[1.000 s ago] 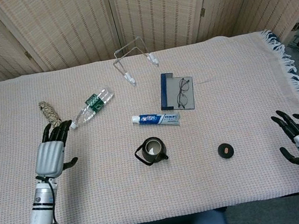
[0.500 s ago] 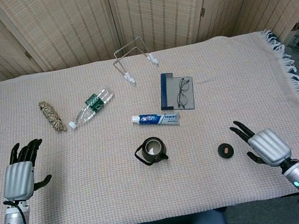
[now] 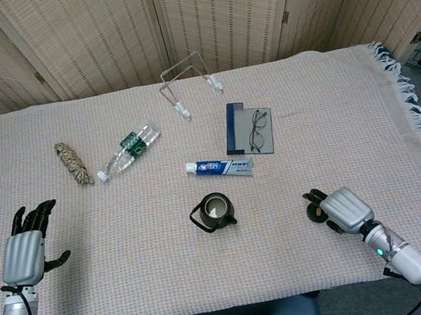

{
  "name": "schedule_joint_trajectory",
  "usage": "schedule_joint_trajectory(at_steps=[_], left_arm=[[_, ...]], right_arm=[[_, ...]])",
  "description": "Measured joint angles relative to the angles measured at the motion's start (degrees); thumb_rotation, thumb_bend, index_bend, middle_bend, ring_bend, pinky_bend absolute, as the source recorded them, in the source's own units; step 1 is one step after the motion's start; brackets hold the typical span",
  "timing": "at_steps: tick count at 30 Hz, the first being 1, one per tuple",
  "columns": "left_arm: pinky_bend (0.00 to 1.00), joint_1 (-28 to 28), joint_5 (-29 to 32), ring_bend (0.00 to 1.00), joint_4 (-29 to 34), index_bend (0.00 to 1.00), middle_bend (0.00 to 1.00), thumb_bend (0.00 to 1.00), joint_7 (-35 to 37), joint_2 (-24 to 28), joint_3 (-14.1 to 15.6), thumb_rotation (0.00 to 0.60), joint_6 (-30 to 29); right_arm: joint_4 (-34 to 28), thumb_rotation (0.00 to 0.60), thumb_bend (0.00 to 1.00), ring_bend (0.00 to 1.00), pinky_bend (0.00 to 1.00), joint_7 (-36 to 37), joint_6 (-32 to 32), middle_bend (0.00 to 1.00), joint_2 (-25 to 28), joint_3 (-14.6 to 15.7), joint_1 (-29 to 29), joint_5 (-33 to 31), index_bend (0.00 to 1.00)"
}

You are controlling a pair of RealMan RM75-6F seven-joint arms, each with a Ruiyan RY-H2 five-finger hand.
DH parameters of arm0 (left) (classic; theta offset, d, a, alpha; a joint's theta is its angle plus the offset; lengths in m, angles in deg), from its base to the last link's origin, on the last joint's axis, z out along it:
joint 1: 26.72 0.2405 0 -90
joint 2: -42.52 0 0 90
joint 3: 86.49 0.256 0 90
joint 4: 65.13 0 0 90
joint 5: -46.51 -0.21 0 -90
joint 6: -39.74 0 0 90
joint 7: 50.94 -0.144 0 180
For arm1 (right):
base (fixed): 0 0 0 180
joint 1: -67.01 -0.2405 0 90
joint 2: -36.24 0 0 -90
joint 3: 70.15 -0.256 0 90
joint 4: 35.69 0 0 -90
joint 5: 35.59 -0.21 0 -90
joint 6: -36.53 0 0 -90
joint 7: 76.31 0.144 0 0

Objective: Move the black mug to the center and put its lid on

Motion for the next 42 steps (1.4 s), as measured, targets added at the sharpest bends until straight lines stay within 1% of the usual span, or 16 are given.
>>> schedule_joint_trajectory(at_steps=[5, 9, 24, 36, 42], left_arm=[[0.00, 0.26, -0.08, 0.11, -0.11, 0.06, 0.09, 0.09, 0.07, 0.02, -0.11, 0.600, 0.81], [0.00, 0.63, -0.17, 0.11, -0.10, 0.06, 0.09, 0.09, 0.40, 0.21, -0.40, 0.600, 0.81], [0.00, 1.57, -0.07, 0.11, -0.42, 0.06, 0.09, 0.09, 1.07, 0.40, -0.95, 0.600, 1.50], [0.00, 1.97, -0.24, 0.11, -1.05, 0.06, 0.09, 0.09, 1.31, 0.12, -1.29, 0.600, 1.86], [0.00, 2.18, -0.25, 0.11, -1.12, 0.06, 0.09, 0.09, 1.32, 0.25, -1.46, 0.600, 1.94]], right_arm=[[0.73, 0.600, 0.39, 0.82, 0.78, -0.39, 0.21, 0.22, -0.87, 0.44, -0.59, -0.87, 0.16], [1.30, 0.600, 0.39, 0.82, 0.79, -0.85, -0.21, 0.24, -1.59, 0.78, -0.85, -1.11, 0.19], [3.02, 0.600, 0.39, 0.83, 0.79, -1.64, -0.41, 0.26, -3.35, 1.75, -1.89, -2.64, 0.23], [3.29, 0.600, 0.39, 0.88, 0.80, -2.17, -1.76, 0.37, -4.03, 1.96, -2.27, -3.11, 0.37], [1.29, 0.600, 0.38, 0.88, 0.81, -2.32, -2.27, 0.37, -3.01, 1.35, -2.76, -3.35, 0.39]])
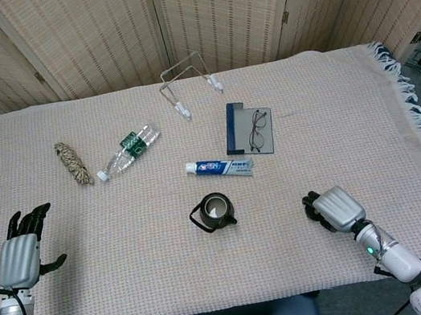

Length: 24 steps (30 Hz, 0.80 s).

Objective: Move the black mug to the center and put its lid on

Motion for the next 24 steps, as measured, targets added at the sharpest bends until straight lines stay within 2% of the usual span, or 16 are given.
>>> schedule_joint_trajectory(at_steps=[6, 12, 16, 24], left_arm=[[0.00, 0.29, -0.49, 0.11, 0.51, 0.06, 0.09, 0.09, 0.01, 0.27, -0.16, 0.600, -0.43], [0.00, 0.53, -0.99, 0.11, 1.15, 0.06, 0.09, 0.09, -0.49, 0.37, -0.12, 0.600, -0.75], [0.00, 0.58, -1.21, 0.11, 1.48, 0.06, 0.09, 0.09, -0.76, 0.38, -0.18, 0.600, -0.86], [0.00, 1.28, -1.31, 0.11, 1.64, 0.06, 0.09, 0.09, -0.41, 0.76, -0.24, 0.600, -1.45]], right_arm=[[-5.84, 0.600, 0.38, 0.88, 0.81, -1.02, 0.50, 0.37, 3.24, -1.83, -2.57, 0.57, 0.39], [-11.89, 0.600, 0.38, 0.89, 0.81, -4.80, 3.39, 0.37, 5.06, -5.41, -8.00, -0.92, 0.39], [-13.49, 0.600, 0.38, 0.89, 0.81, -8.02, 6.06, 0.37, 4.19, -7.41, -12.14, -4.25, 0.39], [-13.29, 0.600, 0.38, 0.89, 0.81, -15.85, 9.30, 0.37, -0.16, -9.14, -19.67, -14.77, 0.39]])
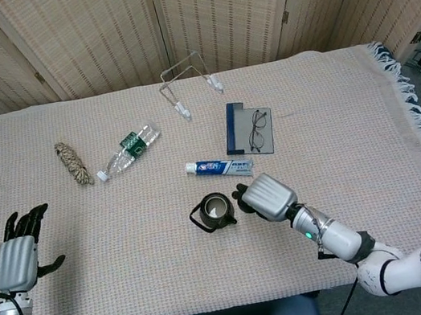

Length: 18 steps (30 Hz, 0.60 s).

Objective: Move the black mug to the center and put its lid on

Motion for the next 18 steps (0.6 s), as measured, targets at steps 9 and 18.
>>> schedule_joint_trajectory(at_steps=[9, 18], left_arm=[[0.00, 0.81, -0.07, 0.11, 0.10, 0.05, 0.09, 0.09, 0.50, 0.49, -0.03, 0.600, -0.68], [0.00, 1.30, 0.05, 0.11, 0.23, 0.05, 0.09, 0.09, 0.49, 0.83, -0.08, 0.600, -0.81]], right_arm=[[2.21, 0.600, 0.38, 0.89, 0.81, -8.59, -0.53, 0.35, -5.32, 0.15, -7.66, -12.29, 0.39], [5.99, 0.600, 0.38, 0.89, 0.81, -13.04, -2.94, 0.34, -10.01, 1.36, -14.65, -20.20, 0.39]])
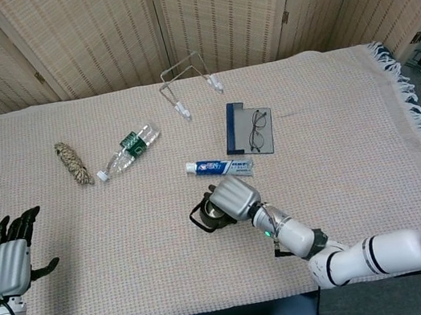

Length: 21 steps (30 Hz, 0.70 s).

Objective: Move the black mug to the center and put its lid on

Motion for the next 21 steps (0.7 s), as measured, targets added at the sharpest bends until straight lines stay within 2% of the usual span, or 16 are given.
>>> schedule_joint_trajectory(at_steps=[12, 21], left_arm=[[0.00, -0.02, 0.36, 0.11, -0.88, 0.05, 0.09, 0.09, 0.46, -0.33, -0.26, 0.600, 0.70], [0.00, -0.27, 0.70, 0.11, -1.69, 0.06, 0.09, 0.09, 0.83, -0.78, -0.54, 0.600, 1.38]], right_arm=[[0.69, 0.600, 0.38, 0.89, 0.81, -1.41, -2.62, 0.30, -2.20, 1.69, -4.38, -4.24, 0.35], [-0.67, 0.600, 0.38, 0.87, 0.81, -1.78, -4.30, 0.20, -1.60, 3.95, -5.37, -4.55, 0.18]])
